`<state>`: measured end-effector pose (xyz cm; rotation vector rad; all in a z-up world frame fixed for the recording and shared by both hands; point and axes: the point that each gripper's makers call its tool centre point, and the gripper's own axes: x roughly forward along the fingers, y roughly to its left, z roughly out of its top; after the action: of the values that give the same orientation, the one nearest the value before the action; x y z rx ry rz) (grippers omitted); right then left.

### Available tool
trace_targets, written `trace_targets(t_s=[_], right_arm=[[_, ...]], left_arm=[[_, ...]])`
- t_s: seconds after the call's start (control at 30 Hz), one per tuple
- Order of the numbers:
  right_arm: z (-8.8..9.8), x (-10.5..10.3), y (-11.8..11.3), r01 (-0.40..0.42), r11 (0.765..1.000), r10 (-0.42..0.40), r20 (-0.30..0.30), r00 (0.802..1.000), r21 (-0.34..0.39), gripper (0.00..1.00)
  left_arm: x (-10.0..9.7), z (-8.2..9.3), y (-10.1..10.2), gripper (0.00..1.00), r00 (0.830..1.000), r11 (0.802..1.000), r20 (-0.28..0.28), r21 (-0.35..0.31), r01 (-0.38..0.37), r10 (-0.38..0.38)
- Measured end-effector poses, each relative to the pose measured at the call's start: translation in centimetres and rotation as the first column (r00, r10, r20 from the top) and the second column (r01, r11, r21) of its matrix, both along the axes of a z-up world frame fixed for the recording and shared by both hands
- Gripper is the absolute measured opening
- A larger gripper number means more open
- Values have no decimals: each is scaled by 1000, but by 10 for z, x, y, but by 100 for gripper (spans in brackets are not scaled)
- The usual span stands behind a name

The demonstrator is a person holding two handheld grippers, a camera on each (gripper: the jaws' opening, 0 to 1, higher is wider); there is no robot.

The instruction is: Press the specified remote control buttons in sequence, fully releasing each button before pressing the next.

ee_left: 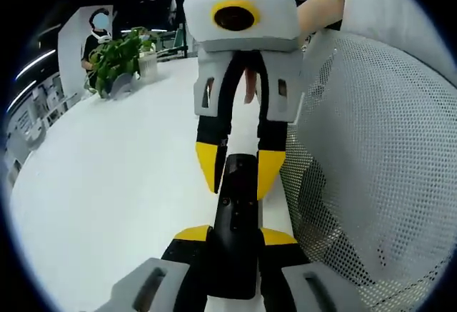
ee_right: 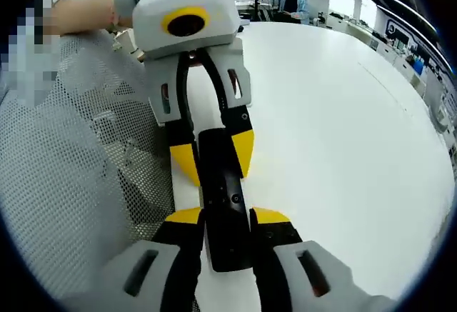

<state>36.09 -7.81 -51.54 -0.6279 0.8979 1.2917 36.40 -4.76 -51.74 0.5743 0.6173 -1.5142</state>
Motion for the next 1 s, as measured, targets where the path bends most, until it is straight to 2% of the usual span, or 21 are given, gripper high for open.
trace_targets(t_s=[0.03, 0.07, 0.1, 0.13, 0.33, 0.53, 0.57, 0.63, 0.67, 0.77, 0.83, 0.9, 1.0], right_arm=[[-6, 0, -10, -30, 998, 32, 28, 999, -53, 25], [-9, 0, -14, -50, 997, 52, 45, 998, -63, 25], [-6, -2, -11, -37, 999, 38, 39, 999, -26, 25], [-6, -1, -13, -19, 999, 20, 31, 999, -27, 25], [-6, -1, -23, -36, 999, 37, 50, 998, -33, 25], [-5, -2, -30, -43, 999, 43, 31, 999, -15, 24], [-5, -3, -32, -33, 999, 33, 15, 999, -13, 24], [-5, -3, -32, -10, 1000, 10, -9, 1000, -7, 24], [-5, -3, -32, -22, 1000, 22, 1, 1000, -10, 24], [-6, -5, -31, -51, 998, 52, 33, 998, -40, 24], [-6, -5, -31, -72, 996, 75, 55, 996, -54, 24], [-6, -4, -32, -68, 996, 70, 53, 996, -51, 24], [-6, -4, -32, -68, 997, 70, 55, 996, -47, 24]], left_arm=[[0, 0, 0, 25, 1000, 1000, -1, -2, -3, 3], [0, 0, 0, 25, 1000, 1000, -6, -5, -8, 8], [0, 0, 0, 25, 1000, 1000, -7, -7, -10, 10], [0, 0, 0, 25, 1000, 1000, -6, -8, -12, 12], [-1, 0, 1, 25, 1000, 1000, 6, -8, -25, 25], [-2, 0, 1, 25, 999, 999, 2, -10, -39, 39], [-2, 1, 1, 25, 999, 999, -1, -12, -44, 44], [-1, 2, 1, 25, 996, 996, -44, -46, -79, 77], [0, 2, 1, 25, 996, 995, -51, -60, -80, 77], [-2, 2, 0, 25, 998, 997, -11, -46, -60, 60], [-2, 2, -1, 26, 998, 997, -11, -45, -69, 69], [0, 2, -5, 27, 996, 993, -10, -78, -87, 87], [-1, 2, -6, 30, 996, 991, -16, -92, -93, 92]])
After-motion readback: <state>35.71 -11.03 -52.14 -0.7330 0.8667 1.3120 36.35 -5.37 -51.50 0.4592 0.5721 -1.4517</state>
